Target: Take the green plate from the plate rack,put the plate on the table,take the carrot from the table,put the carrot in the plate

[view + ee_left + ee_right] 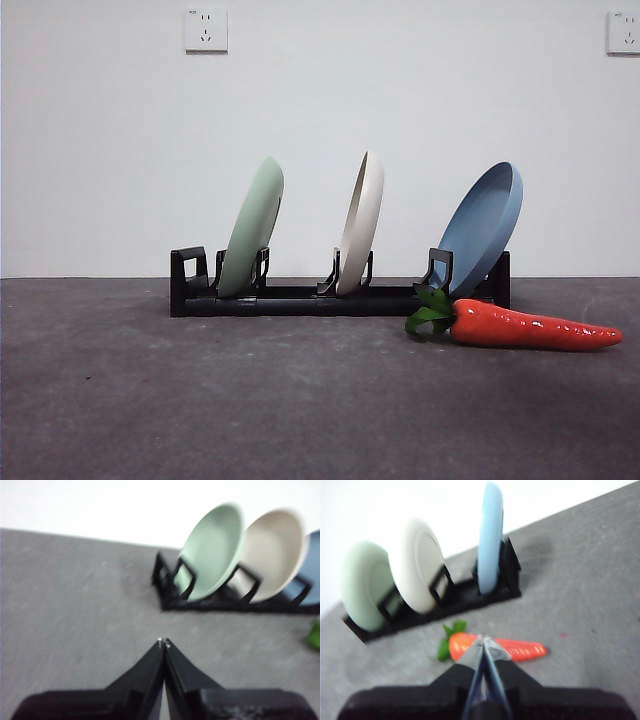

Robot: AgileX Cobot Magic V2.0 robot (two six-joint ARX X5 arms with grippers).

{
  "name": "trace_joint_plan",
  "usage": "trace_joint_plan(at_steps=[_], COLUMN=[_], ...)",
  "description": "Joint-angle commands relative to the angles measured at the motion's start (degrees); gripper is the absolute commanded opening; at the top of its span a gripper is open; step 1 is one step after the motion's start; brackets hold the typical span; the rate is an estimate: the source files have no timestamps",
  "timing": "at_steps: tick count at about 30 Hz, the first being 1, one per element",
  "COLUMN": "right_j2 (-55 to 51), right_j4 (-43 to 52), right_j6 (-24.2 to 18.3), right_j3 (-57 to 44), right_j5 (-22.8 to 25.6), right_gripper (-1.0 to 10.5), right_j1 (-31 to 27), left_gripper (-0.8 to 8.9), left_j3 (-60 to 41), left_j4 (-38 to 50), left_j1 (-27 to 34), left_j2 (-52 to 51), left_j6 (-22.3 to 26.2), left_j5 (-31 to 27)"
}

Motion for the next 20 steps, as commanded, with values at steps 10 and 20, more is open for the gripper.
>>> trace_joint_plan(at_steps=[10, 20], right_j2=[12.44, 30.27], right_j4=[-10.91, -38.07], right_j6=[-3.89, -23.47], right_j3=[20.92, 44.35], right_j5=[-9.84, -18.16], right_gripper=[-0.1, -0.1], right_j1=[0.2, 0.72], left_gripper=[-0.07, -0.07], left_j3=[20.11, 36.3], left_j4=[-11.63, -28.39], left_j1=[0.2, 0.2], left_j2=[7.56, 19.17], left_j6=[-2.08, 5.86], left_j5=[8.13, 20.2])
